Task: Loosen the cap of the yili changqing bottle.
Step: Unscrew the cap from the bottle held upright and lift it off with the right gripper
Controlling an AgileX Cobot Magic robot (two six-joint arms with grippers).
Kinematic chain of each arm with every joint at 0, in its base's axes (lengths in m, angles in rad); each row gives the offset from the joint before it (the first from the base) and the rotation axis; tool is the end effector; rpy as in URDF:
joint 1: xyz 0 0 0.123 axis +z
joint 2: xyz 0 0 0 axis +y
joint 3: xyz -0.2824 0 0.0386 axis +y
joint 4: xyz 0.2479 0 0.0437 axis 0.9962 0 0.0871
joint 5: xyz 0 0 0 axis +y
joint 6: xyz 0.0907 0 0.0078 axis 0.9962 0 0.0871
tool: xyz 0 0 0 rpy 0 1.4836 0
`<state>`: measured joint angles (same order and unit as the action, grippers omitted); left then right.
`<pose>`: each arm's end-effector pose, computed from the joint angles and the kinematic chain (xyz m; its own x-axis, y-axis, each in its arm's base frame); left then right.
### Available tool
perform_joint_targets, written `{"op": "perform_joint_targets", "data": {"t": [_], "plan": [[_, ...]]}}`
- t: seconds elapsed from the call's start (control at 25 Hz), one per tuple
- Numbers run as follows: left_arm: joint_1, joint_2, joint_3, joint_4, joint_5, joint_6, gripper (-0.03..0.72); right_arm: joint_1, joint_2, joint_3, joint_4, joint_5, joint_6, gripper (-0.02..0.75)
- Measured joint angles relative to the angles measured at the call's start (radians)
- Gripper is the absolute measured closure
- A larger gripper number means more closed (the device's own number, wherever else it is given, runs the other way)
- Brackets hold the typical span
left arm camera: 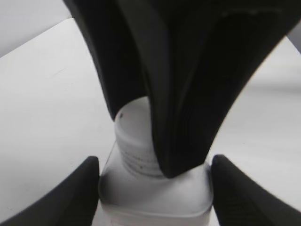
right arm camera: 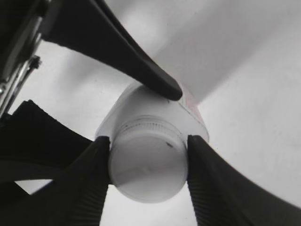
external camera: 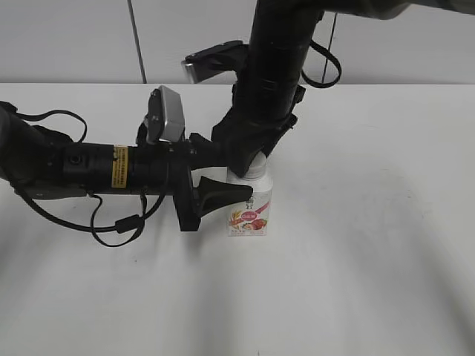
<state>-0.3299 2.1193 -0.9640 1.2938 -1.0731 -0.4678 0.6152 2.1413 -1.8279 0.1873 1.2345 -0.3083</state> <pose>0.3160 -0.1895 0.1070 -0.0059 0.3049 -0.9524 0.9897 0.1380 0.0381 0.3538 0.2696 0.2159 -0.6445 -0.7488 -0.1544 -0.7645 0.6289 0.1413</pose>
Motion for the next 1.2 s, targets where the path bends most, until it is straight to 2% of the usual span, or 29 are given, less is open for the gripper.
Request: {"op": "perform_joint_targets", "data": {"t": [0.36,0.52,0.76,1.2], "plan": [[0.0,0.0,0.0,-0.004,0.003,0.0,0.251,0.0,0.003,-0.013,-0.001,0.004,-0.601,0.342],[0.0,0.0,-0.001,-0.001,0.004,-0.001,0.251,0.0,0.003,-0.014,-0.003,0.006,-0.799,0.342],[0.0,0.0,-0.001,0.002,0.006,-0.001,0.252,0.0,0.003,-0.014,-0.028,0.008,-0.933,0.342],[0.001,0.0,-0.005,0.031,0.006,0.001,0.252,0.004,-0.03,-0.019,-0.033,-0.002,-0.937,0.344]]}}
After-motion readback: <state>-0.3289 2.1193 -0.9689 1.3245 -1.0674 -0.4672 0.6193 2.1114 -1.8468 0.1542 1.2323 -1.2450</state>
